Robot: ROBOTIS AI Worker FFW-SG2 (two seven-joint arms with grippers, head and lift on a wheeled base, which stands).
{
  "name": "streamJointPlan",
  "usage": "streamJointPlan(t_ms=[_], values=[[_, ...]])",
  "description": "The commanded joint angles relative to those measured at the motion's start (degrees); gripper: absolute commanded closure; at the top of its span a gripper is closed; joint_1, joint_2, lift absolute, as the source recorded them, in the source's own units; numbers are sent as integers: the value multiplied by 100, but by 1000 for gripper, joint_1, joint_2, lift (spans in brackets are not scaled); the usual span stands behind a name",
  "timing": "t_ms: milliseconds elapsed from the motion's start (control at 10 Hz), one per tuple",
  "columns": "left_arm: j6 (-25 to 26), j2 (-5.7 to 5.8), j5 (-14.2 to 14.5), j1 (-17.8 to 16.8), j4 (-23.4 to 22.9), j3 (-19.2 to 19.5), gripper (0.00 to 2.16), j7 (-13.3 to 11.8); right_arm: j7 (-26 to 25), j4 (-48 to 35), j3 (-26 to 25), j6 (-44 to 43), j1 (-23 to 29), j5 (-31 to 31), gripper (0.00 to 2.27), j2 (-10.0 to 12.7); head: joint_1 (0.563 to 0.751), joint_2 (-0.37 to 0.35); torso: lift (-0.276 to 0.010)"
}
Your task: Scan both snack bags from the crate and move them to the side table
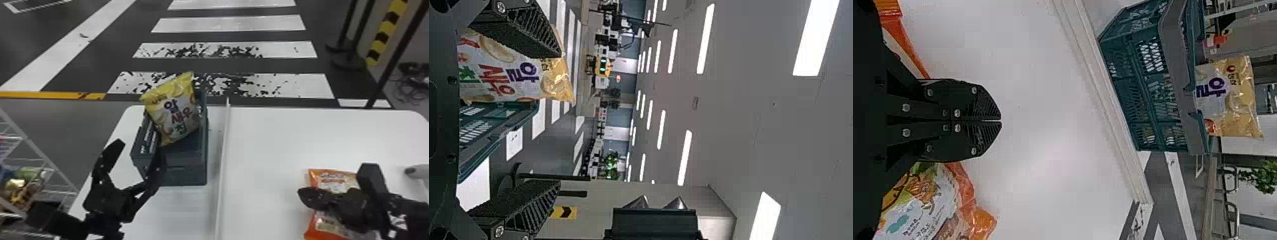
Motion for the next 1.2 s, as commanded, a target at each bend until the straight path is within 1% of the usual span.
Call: streamJointPlan(t_ms=[0,300,500,600,700,800,900,1100], values=[[0,-8,2,-2,25,0,100,-1,10,72,0,-9,-48,16,2256,-133,695,96,-99],[0,-8,2,-2,34,0,100,-1,98,222,-106,-97,-74,52,2256,-247,695,64,-99],[0,-17,-7,-2,51,0,100,-1,107,125,-158,-132,-48,-186,2256,-221,695,51,-99],[0,-17,-7,-2,51,0,100,-10,116,-68,-211,-115,23,-300,2256,-160,695,52,-99],[0,-17,-7,-2,51,0,100,-1,107,-332,-317,-9,102,-546,2256,-133,695,59,-99],[0,-26,-7,-2,51,18,100,-1,107,-666,-633,96,242,-669,2256,16,695,69,-99],[0,-26,-7,-2,60,18,100,-1,107,-991,-862,290,409,-792,2256,25,695,72,-99],[0,-17,-7,-28,104,9,100,-10,116,-1483,-1301,307,946,-783,2256,34,695,55,-99]])
